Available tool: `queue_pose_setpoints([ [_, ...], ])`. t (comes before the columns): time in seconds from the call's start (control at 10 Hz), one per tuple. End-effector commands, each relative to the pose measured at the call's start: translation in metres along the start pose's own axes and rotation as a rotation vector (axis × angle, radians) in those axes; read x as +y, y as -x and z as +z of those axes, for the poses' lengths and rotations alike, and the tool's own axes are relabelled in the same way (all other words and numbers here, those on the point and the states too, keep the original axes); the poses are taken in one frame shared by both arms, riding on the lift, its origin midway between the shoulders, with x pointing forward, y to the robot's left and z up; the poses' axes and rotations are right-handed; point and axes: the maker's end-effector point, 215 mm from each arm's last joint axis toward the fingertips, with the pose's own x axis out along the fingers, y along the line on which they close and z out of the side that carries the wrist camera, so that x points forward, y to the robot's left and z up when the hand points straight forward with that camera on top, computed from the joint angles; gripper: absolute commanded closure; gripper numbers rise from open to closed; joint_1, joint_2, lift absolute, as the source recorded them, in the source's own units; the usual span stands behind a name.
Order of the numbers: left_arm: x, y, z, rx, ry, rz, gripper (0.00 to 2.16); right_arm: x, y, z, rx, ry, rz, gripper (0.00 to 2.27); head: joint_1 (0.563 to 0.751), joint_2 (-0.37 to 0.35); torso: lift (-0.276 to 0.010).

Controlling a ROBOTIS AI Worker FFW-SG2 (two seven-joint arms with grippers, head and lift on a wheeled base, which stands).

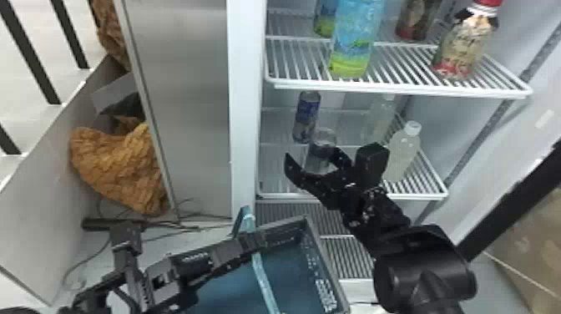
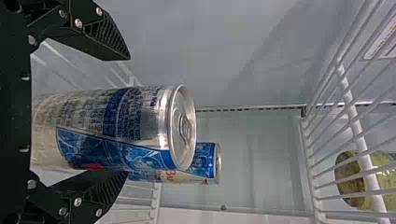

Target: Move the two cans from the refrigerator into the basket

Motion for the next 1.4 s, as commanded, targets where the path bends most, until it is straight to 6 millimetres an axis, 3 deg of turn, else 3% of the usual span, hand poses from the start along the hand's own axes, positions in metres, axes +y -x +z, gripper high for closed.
queue_pose_setpoints([
  [0.0, 0.0, 0.0, 0.0, -0.002, 0.0, -0.001, 1.21, 0.0, 0.0, -0.003, 0.006, 0.002, -0.002, 0.25, 0.695, -0.117, -0.219],
  [0.1, 0.0, 0.0, 0.0, -0.002, 0.0, -0.001, 1.21, -0.003, 0.0, -0.007, 0.021, -0.005, -0.006, 0.48, 0.695, -0.115, -0.219],
  [0.2, 0.0, 0.0, 0.0, -0.002, 0.0, -0.001, 1.21, -0.006, 0.002, -0.007, 0.021, -0.004, -0.013, 1.08, 0.695, -0.116, -0.219],
  [0.3, 0.0, 0.0, 0.0, -0.002, 0.0, -0.001, 1.21, -0.01, 0.006, -0.006, 0.019, 0.009, -0.028, 1.28, 0.695, -0.119, -0.219],
  [0.7, 0.0, 0.001, 0.0, -0.001, 0.0, 0.001, 1.21, -0.016, 0.019, 0.0, 0.001, 0.017, -0.048, 1.28, 0.695, -0.136, -0.219],
  [1.3, 0.001, 0.001, 0.001, 0.0, -0.001, 0.004, 1.21, 0.002, 0.075, 0.028, -0.03, -0.035, -0.038, 1.28, 0.695, -0.155, -0.219],
])
